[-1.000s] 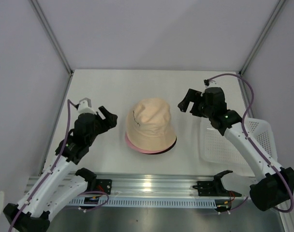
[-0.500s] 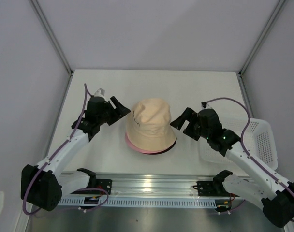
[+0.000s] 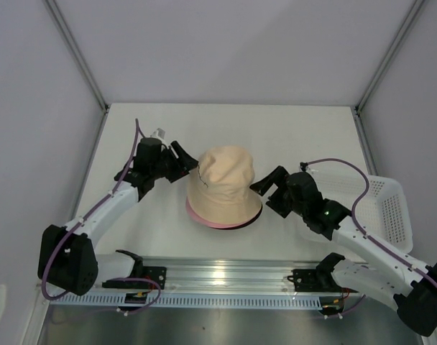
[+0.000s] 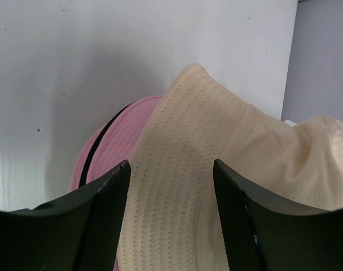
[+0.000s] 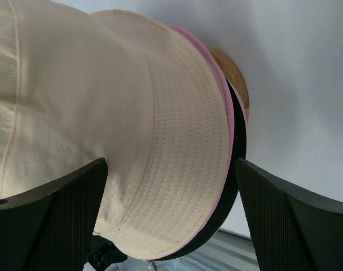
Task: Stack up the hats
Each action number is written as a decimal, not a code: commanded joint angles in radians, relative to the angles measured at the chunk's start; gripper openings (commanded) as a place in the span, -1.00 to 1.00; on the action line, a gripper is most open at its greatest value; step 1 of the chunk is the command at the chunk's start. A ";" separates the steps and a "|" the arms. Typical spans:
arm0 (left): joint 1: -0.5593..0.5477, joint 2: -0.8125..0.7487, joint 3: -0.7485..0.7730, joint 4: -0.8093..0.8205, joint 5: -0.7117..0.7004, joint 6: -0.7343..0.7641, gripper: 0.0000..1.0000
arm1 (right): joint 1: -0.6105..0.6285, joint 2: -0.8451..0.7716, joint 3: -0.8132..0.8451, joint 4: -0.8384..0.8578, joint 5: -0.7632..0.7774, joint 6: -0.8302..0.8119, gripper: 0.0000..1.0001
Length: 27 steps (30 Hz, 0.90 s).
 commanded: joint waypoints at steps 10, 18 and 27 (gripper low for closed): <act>-0.041 0.081 0.017 0.056 -0.009 0.020 0.01 | 0.026 0.080 -0.022 0.139 0.077 0.024 0.93; -0.057 -0.014 -0.056 0.110 -0.004 -0.037 -0.83 | 0.016 0.121 -0.020 0.143 0.126 -0.027 0.92; -0.077 -0.250 -0.219 0.021 -0.096 -0.052 -0.95 | -0.056 0.215 -0.010 0.259 0.089 -0.194 0.96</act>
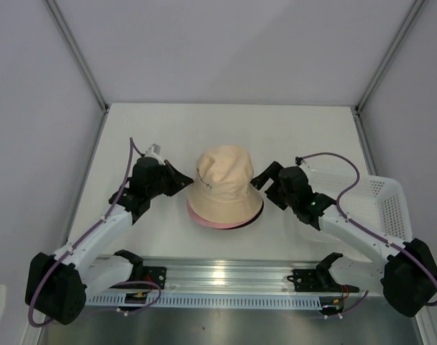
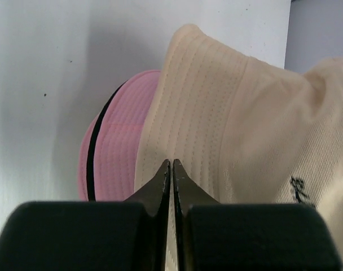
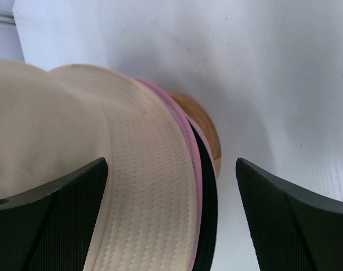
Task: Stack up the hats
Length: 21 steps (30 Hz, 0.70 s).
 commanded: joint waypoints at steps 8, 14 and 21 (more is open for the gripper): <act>-0.016 -0.250 -0.050 -0.179 -0.134 0.029 -0.28 | -0.061 0.168 0.046 0.270 -0.073 -0.252 0.73; 0.014 -0.241 -0.045 -0.172 -0.165 0.040 0.24 | -0.096 0.273 0.069 0.390 -0.158 -0.347 0.21; 0.069 -0.112 0.010 -0.077 -0.125 0.100 0.33 | -0.141 0.324 0.106 0.459 -0.256 -0.375 -0.50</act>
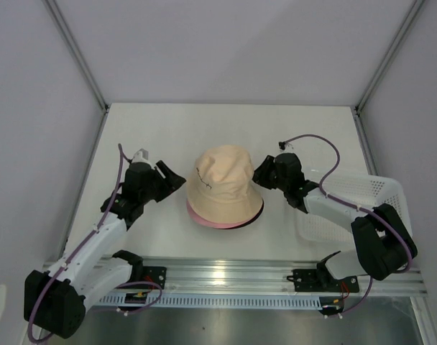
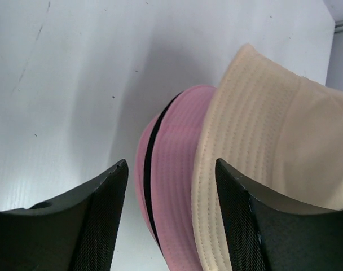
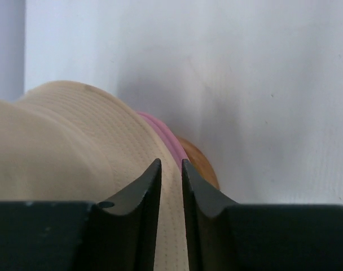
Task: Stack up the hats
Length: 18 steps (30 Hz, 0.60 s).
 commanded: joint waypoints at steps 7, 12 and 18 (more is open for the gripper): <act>0.078 0.133 0.059 0.223 0.150 0.056 0.34 | -0.032 0.145 0.136 0.176 -0.183 -0.056 -0.68; 0.081 0.205 0.077 0.326 0.276 0.071 0.33 | -0.030 0.244 0.219 0.188 -0.286 -0.053 -0.70; 0.080 0.225 0.059 0.369 0.391 0.068 0.26 | -0.021 0.300 0.299 0.200 -0.342 -0.071 -0.67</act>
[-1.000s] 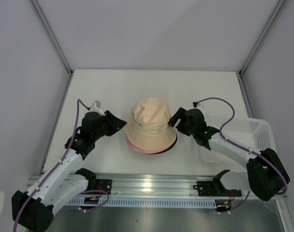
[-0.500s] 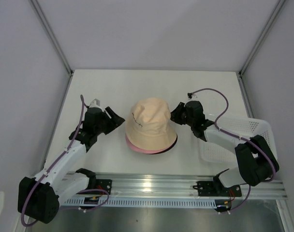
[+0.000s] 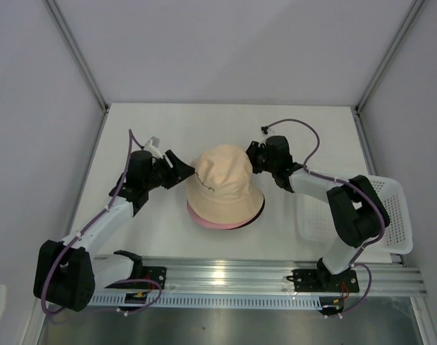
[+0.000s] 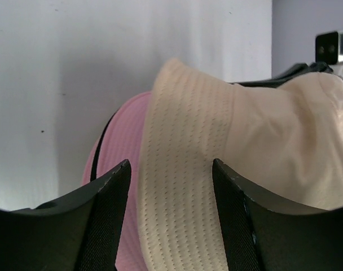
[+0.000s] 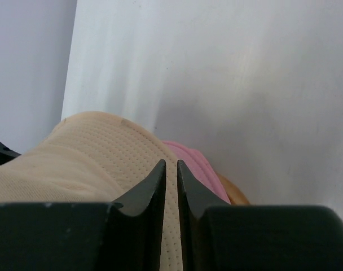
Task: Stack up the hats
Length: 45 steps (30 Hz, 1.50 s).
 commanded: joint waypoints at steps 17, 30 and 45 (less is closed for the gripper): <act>0.070 -0.107 -0.071 0.109 0.024 0.081 0.29 | -0.008 0.207 0.356 -0.108 -0.189 -0.202 -0.22; 0.083 -0.116 -0.152 0.230 0.167 -0.045 0.34 | -0.296 -0.067 0.405 -0.475 -0.157 -0.233 0.68; 0.081 -0.095 -0.198 0.243 0.175 -0.079 -0.24 | -0.224 -0.652 -0.097 -0.506 -0.042 0.023 0.90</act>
